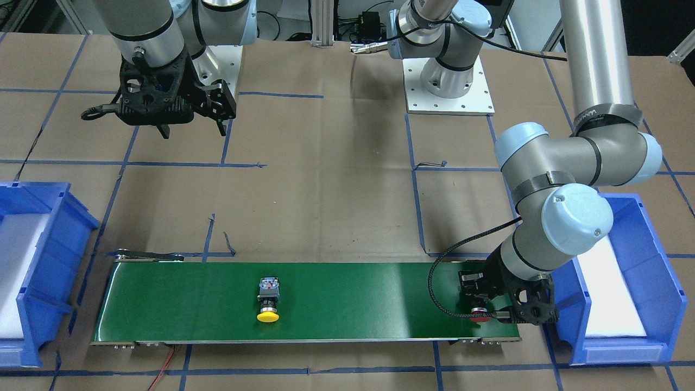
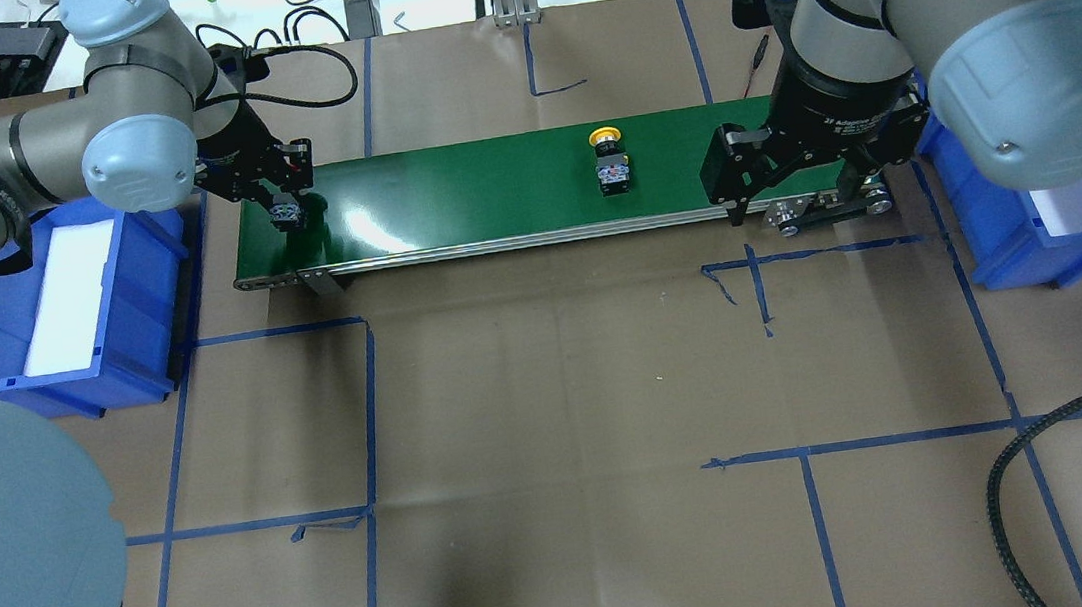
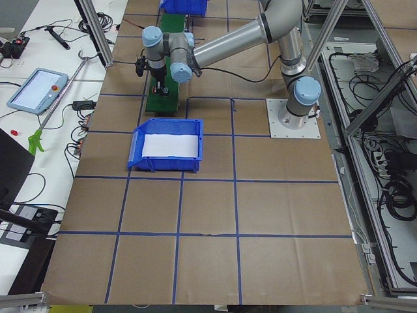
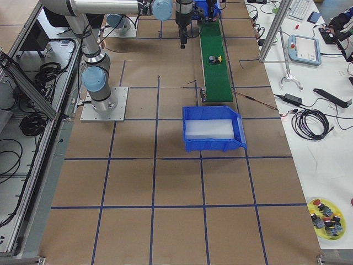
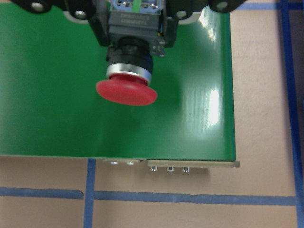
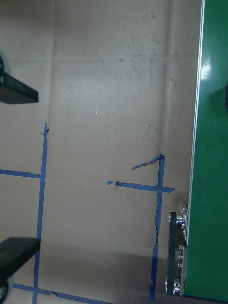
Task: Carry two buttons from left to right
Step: 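Release the red button on the conveyor while the right gripper reaches the yellow button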
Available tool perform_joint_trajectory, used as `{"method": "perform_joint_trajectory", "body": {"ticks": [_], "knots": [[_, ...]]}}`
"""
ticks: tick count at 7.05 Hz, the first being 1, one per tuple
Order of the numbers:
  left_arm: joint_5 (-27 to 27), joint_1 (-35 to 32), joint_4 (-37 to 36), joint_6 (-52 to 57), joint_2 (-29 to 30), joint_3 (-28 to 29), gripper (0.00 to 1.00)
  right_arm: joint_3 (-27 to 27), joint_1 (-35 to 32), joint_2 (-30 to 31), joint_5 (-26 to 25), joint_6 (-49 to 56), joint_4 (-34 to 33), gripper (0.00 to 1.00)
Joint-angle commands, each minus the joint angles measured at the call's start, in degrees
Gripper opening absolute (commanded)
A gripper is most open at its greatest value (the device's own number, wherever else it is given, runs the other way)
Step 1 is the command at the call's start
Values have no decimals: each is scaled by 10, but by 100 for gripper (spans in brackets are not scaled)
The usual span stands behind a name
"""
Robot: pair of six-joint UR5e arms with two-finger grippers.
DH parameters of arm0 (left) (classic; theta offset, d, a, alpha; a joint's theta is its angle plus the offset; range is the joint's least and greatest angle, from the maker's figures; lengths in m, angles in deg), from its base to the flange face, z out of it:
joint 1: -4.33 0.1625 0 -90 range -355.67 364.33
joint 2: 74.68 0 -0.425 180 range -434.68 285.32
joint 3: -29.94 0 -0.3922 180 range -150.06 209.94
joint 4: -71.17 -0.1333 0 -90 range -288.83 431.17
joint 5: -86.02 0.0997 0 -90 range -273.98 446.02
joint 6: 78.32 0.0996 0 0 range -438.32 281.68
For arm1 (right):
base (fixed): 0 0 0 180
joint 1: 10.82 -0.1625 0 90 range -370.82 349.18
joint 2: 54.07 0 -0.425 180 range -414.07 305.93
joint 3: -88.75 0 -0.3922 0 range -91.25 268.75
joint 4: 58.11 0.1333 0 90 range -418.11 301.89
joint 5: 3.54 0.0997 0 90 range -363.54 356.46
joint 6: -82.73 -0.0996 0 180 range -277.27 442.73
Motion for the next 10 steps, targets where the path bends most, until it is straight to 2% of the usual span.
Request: {"method": "perform_joint_trajectory", "body": {"ticks": [1,2,3,4,6,7,9,10], "knots": [[0,0,-15,-3,10,-1,11,1,-1,-1,1,0,-1,100],[0,0,-15,-8,10,-2,99,0,0,-10,1,1,-17,100],[1,0,-12,-13,8,1,100,0,0,-35,1,2,-66,100],[6,1,-4,-14,-4,8,100,-1,0,-73,0,2,-147,100],[8,6,77,-18,-57,36,100,-6,15,-122,-3,2,-267,100],[9,9,116,-18,-76,56,100,-3,34,-142,1,0,-277,100],[9,6,224,-17,-121,103,100,-17,40,-210,49,0,-280,100],[7,0,235,-16,-155,89,100,-46,41,-236,57,-1,-281,100]]}}
